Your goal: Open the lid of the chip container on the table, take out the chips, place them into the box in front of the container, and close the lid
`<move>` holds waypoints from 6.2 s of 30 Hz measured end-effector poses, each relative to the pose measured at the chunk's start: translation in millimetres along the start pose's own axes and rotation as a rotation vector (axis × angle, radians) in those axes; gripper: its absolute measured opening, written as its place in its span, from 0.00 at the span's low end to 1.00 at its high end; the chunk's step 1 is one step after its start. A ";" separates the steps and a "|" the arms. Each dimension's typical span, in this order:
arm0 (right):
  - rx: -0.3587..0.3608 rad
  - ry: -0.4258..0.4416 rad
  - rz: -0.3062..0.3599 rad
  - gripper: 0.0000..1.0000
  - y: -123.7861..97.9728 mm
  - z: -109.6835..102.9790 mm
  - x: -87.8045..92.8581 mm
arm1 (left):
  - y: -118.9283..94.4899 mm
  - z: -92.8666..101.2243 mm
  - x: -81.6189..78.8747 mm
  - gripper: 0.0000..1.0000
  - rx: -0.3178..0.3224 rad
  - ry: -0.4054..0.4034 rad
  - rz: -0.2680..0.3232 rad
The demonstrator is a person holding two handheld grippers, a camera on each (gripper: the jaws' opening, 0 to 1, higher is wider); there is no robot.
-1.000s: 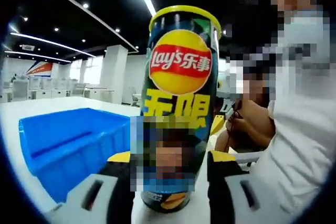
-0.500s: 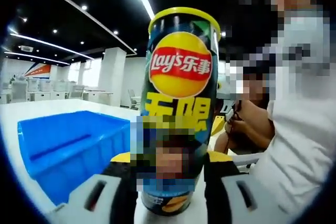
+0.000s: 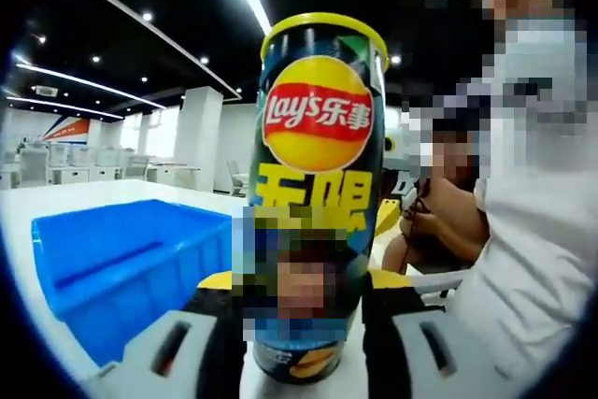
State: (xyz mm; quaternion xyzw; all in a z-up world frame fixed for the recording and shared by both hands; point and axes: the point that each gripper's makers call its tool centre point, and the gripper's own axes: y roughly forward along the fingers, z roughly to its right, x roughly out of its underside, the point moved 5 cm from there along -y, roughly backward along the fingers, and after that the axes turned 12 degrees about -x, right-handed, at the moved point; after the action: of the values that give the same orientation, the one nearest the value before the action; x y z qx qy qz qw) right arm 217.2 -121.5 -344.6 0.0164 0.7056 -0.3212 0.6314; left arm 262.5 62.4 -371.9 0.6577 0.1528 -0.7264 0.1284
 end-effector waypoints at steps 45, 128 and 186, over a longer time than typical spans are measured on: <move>-0.116 -0.101 0.441 0.59 75.7 -36.4 -137.7 | 1.0 1.3 1.0 0.49 0.012 0.033 -0.010; 0.007 0.134 0.510 0.42 73.5 -38.0 -136.7 | 0.7 1.6 2.5 0.47 0.005 0.107 -0.039; -0.048 0.172 0.520 0.44 71.4 -27.8 -147.7 | 6.1 2.4 3.3 0.48 -0.014 0.126 -0.072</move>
State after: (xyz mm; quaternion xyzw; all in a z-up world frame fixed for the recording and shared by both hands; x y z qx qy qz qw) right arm 253.1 4.8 -242.4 0.2094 0.7362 -0.1288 0.6305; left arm 262.3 55.9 -375.3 0.6951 0.1890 -0.6868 0.0968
